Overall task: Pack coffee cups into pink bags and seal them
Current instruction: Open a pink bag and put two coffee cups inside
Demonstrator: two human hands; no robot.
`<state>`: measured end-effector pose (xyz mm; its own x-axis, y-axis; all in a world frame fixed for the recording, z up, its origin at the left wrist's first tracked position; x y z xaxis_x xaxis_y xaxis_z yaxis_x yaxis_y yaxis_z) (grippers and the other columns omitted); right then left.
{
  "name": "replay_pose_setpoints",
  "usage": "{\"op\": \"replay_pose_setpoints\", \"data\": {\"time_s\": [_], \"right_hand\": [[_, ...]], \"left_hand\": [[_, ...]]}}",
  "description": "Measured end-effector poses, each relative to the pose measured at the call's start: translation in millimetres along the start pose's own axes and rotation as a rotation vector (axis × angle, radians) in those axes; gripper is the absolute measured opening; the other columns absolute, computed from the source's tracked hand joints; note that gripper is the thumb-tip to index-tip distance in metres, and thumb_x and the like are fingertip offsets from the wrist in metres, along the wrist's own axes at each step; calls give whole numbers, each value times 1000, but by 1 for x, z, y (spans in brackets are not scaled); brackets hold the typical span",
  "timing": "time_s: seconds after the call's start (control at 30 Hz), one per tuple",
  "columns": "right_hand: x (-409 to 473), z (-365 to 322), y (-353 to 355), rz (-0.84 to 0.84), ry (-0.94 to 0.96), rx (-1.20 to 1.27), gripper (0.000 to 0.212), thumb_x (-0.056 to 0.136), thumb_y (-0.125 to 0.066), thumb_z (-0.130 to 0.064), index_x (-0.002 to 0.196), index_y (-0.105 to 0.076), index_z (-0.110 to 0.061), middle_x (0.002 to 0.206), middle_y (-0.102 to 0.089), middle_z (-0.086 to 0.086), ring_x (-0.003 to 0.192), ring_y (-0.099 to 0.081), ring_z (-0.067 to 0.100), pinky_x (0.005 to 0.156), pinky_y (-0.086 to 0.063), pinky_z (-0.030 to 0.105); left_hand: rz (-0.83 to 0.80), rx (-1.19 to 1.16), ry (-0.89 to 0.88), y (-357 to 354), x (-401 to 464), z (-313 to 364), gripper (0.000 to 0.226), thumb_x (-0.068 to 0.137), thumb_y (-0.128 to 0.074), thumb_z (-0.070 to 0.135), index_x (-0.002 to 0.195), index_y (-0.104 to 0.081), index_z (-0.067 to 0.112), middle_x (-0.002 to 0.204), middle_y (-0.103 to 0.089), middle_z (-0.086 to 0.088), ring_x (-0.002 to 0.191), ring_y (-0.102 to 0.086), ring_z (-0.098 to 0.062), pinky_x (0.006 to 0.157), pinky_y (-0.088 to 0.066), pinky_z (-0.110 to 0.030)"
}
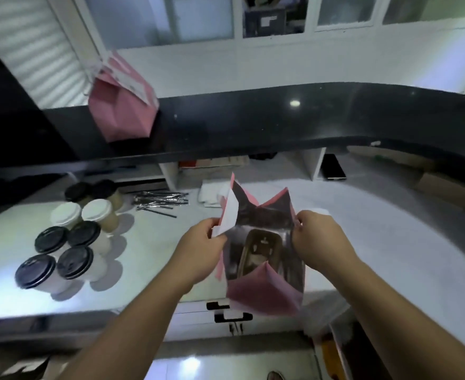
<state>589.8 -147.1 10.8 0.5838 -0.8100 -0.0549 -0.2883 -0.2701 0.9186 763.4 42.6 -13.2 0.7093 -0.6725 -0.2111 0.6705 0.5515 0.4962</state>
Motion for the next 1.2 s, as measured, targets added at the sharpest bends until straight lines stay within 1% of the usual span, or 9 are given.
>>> {"op": "replay_pose_setpoints", "data": {"time_s": [0.1, 0.2, 0.4, 0.53, 0.6, 0.73, 0.83, 0.97, 1.2], "right_hand": [[25, -34, -19, -56, 66, 13, 18, 95, -52, -12, 82, -64, -14, 81, -64, 5, 63, -58, 18, 46, -33, 21], [39, -66, -38, -107, 117, 41, 17, 98, -56, -14, 88, -69, -14, 81, -66, 3, 65, -62, 16, 48, -40, 21], [46, -133, -78, -184, 231, 41, 23, 100, -48, -15, 92, -69, -13, 84, -70, 5, 70, -66, 21, 64, -60, 33], [53, -171, -96, -170, 272, 9, 25, 98, -46, -18, 90, -69, -12, 86, -70, 8, 74, -65, 26, 64, -56, 33], [58, -186, -104, -165, 258, -1, 24, 99, -48, -20, 89, -69, -14, 85, -69, 6, 72, -64, 24, 63, -56, 34], [70, -215, -120, -149, 214, 21, 24, 98, -50, -25, 82, -65, -18, 76, -64, 0, 65, -58, 15, 51, -41, 27], [73, -235, -134, -150, 176, 26, 26, 100, -47, -28, 82, -65, -21, 74, -64, -3, 64, -59, 14, 52, -44, 28], [69, -246, -143, -146, 141, 6, 30, 101, -45, -34, 82, -65, -23, 77, -66, -3, 64, -59, 13, 54, -46, 28], [75, -241, -141, -135, 144, -22, 31, 101, -46, -33, 82, -67, -21, 79, -68, -2, 63, -60, 12, 57, -53, 31]], "left_hand": [[76, -22, 63, 27, 6, -16, 27, 102, -60, 34, 127, -69, 35, 110, -74, 21, 99, -69, -4, 71, -48, -23], [133, -40, 117, 52, 9, -35, 24, 98, -61, 38, 120, -68, 44, 100, -73, 29, 95, -70, -1, 69, -49, -22], [166, -26, 201, 102, 13, -79, 35, 91, -55, 37, 123, -69, 39, 110, -76, 19, 104, -71, -14, 95, -57, -47], [170, -14, 182, 137, 29, -99, 28, 92, -54, 36, 96, -64, 62, 96, -69, 39, 89, -65, 10, 76, -52, -30], [138, -16, 170, 153, 38, -106, 29, 94, -54, 37, 91, -62, 64, 94, -66, 44, 88, -65, 12, 72, -47, -26], [72, -22, 145, 187, 55, -127, 30, 99, -55, 33, 96, -60, 63, 97, -64, 45, 93, -64, 14, 72, -45, -20], [4, -69, 150, 200, 64, -148, 21, 98, -59, 41, 113, -62, 56, 106, -68, 39, 100, -65, 11, 78, -49, -21], [-120, -97, 81, 203, 69, -155, 61, 75, -64, 69, 133, -57, 52, 122, -65, 35, 107, -64, 11, 91, -52, -25], [-339, -17, -14, 207, 64, -162, 66, 77, -73, 63, 137, -46, 62, 133, -54, 38, 119, -58, 8, 85, -53, -15]]}}
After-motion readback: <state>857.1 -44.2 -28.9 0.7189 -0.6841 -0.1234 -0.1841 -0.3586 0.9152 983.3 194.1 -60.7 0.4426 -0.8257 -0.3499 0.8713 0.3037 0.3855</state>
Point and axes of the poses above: each hand's wrist, its own x-axis towards the middle knuckle, its own y-axis out of the back of the hand, z = x × y, the point moved 10 cm from there along x, towards the middle knuckle
